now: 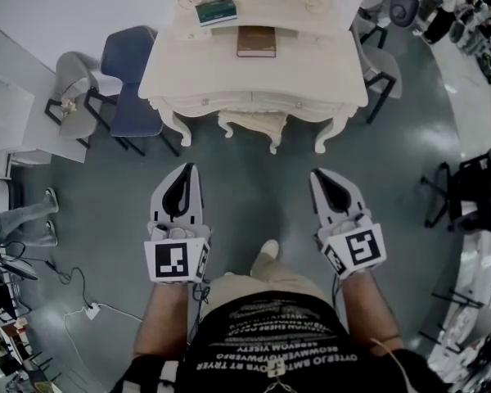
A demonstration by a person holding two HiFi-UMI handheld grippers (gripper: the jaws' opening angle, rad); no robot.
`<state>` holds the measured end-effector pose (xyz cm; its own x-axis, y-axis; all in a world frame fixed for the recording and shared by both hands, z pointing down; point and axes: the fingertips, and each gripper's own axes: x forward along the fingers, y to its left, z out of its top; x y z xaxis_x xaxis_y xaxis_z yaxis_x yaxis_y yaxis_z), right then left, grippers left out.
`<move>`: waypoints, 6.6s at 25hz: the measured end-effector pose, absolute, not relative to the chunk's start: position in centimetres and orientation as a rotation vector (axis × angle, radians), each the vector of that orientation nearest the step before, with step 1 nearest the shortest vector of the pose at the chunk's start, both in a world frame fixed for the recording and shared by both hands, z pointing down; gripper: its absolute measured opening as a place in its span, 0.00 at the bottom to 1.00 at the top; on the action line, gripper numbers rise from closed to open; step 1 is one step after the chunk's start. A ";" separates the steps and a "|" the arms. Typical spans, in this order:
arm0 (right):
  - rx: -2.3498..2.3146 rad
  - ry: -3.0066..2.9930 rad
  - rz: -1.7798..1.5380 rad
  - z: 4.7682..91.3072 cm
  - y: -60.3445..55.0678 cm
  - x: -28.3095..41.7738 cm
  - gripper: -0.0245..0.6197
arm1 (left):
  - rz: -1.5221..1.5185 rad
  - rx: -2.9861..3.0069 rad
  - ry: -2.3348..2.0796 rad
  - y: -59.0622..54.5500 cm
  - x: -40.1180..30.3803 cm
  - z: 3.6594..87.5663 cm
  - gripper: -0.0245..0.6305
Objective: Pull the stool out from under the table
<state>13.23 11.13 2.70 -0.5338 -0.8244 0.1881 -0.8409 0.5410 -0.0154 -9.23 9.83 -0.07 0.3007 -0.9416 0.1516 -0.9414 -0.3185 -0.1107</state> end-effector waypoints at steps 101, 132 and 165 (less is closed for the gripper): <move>1.575 -1.971 0.847 67.4 -22.6 14.2 0.25 | -0.915 -2.928 1.828 -25.1 -12.2 63.3 0.04; 1.857 -1.694 1.297 70.2 -19.9 12.8 0.43 | -1.002 -2.963 1.756 -25.3 -12.6 65.0 0.04; 1.549 -1.936 1.094 70.9 -21.1 13.1 0.65 | -1.033 -2.744 1.908 -32.1 -16.0 69.8 0.05</move>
<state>13.10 -21.07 70.92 -0.2849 -0.6106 0.7390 -0.9481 0.0656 -0.3113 -16.00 -32.15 69.85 0.2550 -0.7254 0.6393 -0.9318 -0.3609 -0.0379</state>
